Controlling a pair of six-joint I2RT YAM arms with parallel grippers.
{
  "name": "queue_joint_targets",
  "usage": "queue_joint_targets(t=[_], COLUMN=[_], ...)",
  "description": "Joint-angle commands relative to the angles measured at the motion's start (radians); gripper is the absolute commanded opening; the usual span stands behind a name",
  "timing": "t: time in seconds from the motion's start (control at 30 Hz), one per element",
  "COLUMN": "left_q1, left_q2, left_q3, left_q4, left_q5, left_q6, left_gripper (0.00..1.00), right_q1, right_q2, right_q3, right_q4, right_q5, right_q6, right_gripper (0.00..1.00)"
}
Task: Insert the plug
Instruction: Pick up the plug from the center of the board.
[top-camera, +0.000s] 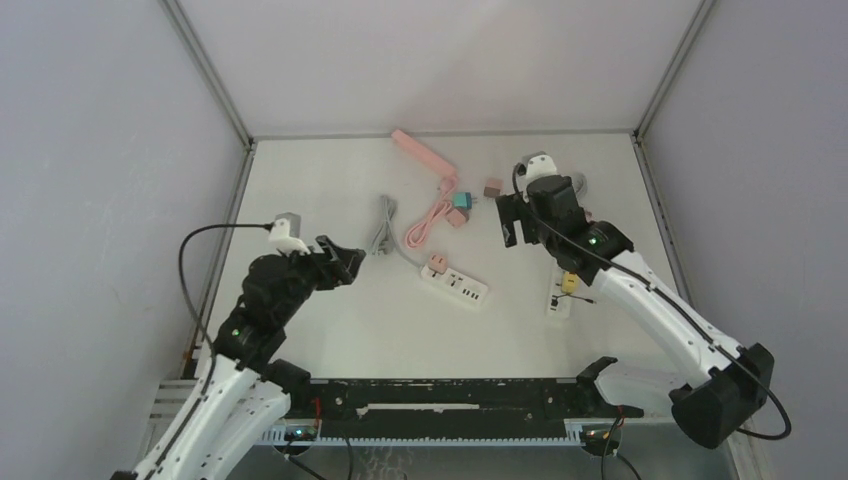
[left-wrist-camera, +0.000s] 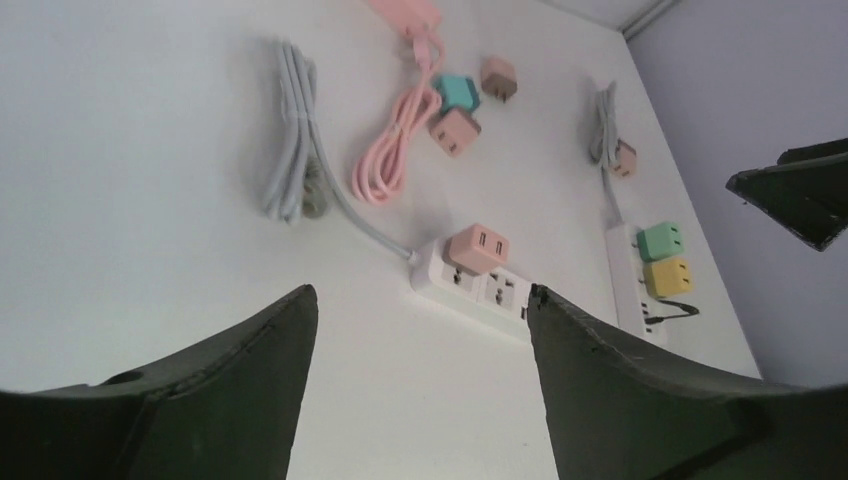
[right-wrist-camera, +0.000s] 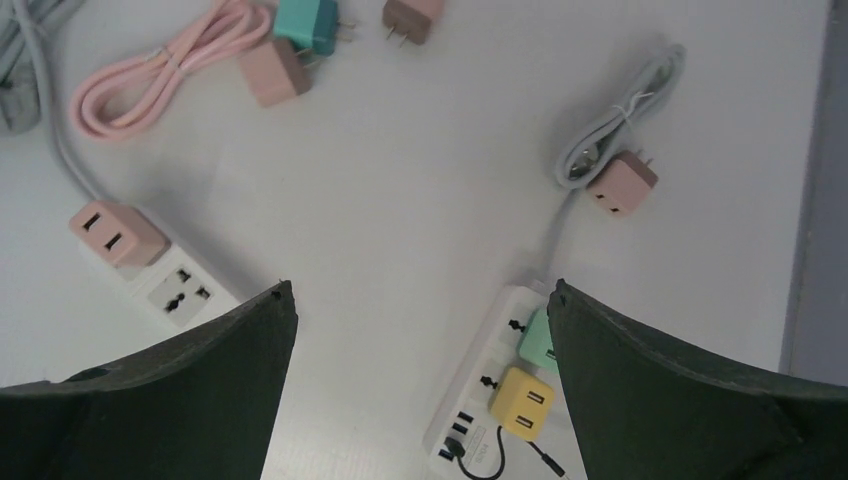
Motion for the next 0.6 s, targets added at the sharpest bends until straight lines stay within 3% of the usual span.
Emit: queue_joint_targets(t=[0.0, 0.1, 0.27, 0.43, 0.57], left_q1=[0.0, 0.0, 0.0, 0.0, 0.0], left_q2=[-0.106, -0.155, -0.204, -0.196, -0.195], left_q3=[0.162, 0.218, 0.251, 0.23, 0.195], left_q4=[-0.19, -0.233, -0.232, -0.206, -0.187], left_q5=[-0.1, -0.153, -0.235, -0.278, -0.302], left_q6=[0.128, 0.201, 0.325, 0.394, 0.423], left_gripper=[0.84, 0.99, 1.0, 1.0, 1.0], right_q1=[-0.025, -0.061, -0.18, -0.332, -0.436], right_q2=[-0.091, -0.085, -0.046, -0.026, 0.044], right_q3=[-0.063, -0.079, -0.064, -0.094, -0.095], right_q4=[0.183, 0.206, 0.125, 0.176, 0.216], right_q5=[0.129, 0.201, 0.111, -0.047, -0.051], right_q6=[0.049, 0.061, 0.073, 0.135, 0.168], right_gripper=[1.0, 1.0, 1.0, 0.96, 0.93])
